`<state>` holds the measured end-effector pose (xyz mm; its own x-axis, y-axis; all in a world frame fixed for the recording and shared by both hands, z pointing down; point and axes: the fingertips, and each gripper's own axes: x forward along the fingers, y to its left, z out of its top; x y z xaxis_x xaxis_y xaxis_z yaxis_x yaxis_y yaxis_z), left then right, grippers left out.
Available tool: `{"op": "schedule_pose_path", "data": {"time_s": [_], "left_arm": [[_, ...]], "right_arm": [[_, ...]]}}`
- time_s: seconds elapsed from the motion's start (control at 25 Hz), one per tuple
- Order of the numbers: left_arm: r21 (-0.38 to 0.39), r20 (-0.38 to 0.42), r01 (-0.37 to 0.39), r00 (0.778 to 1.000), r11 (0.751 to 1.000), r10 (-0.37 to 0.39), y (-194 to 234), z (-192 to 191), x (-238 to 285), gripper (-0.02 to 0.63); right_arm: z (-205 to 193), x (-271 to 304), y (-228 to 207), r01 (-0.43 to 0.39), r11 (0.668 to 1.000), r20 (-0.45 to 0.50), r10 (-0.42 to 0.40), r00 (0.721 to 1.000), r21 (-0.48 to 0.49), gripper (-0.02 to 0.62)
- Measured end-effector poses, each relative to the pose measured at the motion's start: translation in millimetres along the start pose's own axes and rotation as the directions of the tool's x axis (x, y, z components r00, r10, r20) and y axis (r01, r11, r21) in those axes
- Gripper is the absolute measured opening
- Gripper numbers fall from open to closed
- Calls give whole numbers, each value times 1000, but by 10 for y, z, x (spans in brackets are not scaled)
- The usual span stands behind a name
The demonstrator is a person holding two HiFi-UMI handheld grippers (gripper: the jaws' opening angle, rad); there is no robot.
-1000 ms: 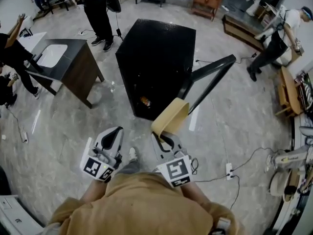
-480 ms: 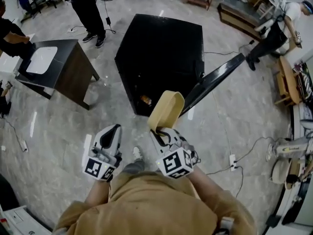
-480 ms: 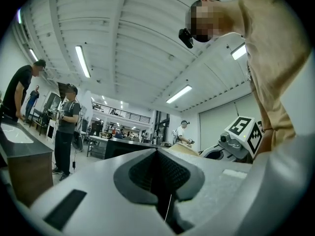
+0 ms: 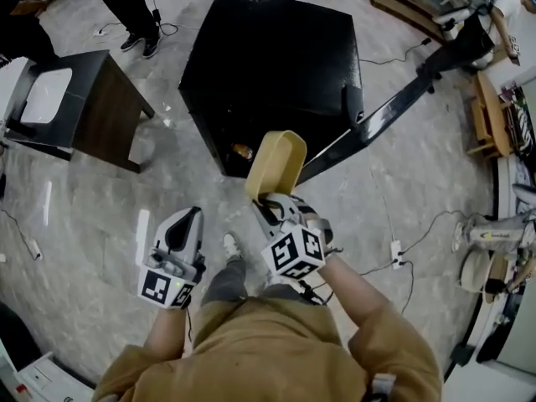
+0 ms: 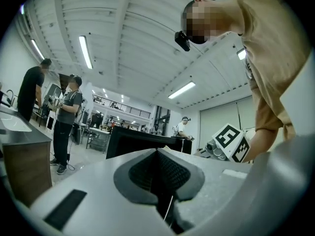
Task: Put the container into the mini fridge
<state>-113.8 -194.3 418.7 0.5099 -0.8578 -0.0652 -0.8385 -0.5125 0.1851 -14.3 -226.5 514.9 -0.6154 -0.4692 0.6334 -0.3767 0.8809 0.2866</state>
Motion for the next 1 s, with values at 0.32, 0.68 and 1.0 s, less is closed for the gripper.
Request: {"op": "schedule_pose_path", "data": {"time_s": [0.32, 0.68, 1.0], "left_arm": [[-28, 4, -8, 1000, 1000, 8, 481, -270, 248, 2], [-52, 15, 58, 998, 997, -57, 621, -497, 601, 3], [-87, -8, 89, 996, 992, -90, 858, -874, 749, 2]], "right_arm": [[-273, 834, -251, -17, 996, -82, 10, 997, -86, 3], [-614, 1508, -490, -71, 981, -179, 38, 983, -182, 3], [-865, 2053, -614, -111, 969, -246, 54, 968, -221, 3]]}}
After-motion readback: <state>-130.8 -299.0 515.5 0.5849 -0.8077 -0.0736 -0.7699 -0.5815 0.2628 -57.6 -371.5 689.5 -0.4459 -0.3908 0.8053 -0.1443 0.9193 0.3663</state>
